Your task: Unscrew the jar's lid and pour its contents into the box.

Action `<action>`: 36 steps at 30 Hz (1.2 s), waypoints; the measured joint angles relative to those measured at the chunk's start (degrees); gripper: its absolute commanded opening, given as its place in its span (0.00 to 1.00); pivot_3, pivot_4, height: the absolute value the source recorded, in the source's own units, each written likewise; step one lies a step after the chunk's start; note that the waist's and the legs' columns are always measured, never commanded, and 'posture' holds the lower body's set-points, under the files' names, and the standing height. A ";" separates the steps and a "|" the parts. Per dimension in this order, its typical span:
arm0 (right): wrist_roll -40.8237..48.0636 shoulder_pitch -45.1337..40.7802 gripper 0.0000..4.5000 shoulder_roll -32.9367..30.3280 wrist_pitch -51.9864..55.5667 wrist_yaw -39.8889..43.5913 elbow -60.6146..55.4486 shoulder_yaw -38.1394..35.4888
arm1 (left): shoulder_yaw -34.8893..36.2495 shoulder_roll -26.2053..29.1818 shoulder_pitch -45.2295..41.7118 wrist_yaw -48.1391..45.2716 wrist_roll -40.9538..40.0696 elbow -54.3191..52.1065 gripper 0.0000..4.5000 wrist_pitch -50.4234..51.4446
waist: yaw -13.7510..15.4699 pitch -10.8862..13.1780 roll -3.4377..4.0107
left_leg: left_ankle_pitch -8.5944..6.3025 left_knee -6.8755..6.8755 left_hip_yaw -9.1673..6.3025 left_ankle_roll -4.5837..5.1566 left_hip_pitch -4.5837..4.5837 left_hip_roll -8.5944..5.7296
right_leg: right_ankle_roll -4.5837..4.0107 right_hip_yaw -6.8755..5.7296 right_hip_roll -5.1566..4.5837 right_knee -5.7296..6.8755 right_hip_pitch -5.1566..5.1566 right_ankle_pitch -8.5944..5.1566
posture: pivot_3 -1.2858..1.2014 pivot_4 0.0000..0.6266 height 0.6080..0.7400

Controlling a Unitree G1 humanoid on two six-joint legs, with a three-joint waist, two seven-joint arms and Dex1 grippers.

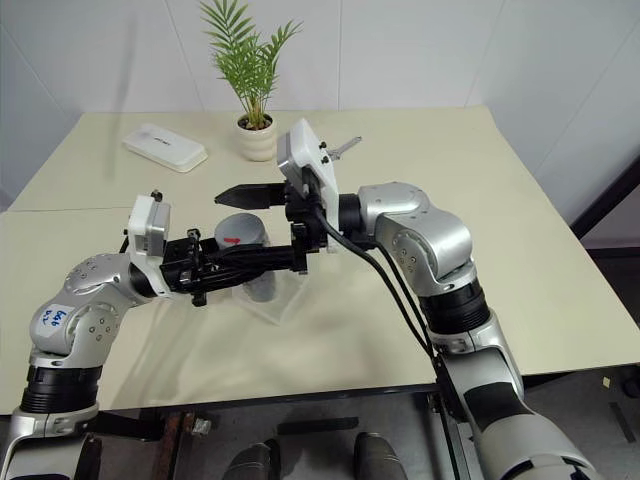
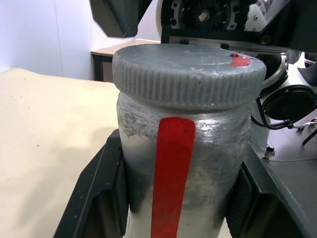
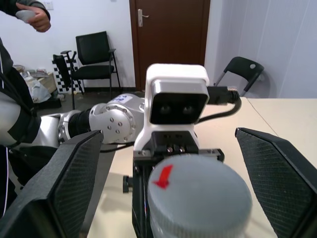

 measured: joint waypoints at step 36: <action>-4.40 2.66 1.00 -13.52 -10.81 7.09 13.53 -5.19 | 0.01 -0.02 0.32 -0.21 -0.73 -1.00 0.44 0.81 | -0.47 0.02 0.03 | 0.01 0.01 0.01 0.01 0.08 0.01 | 0.00 0.11 0.07 0.13 -0.02 -0.01 | 0.52 0.24 1.00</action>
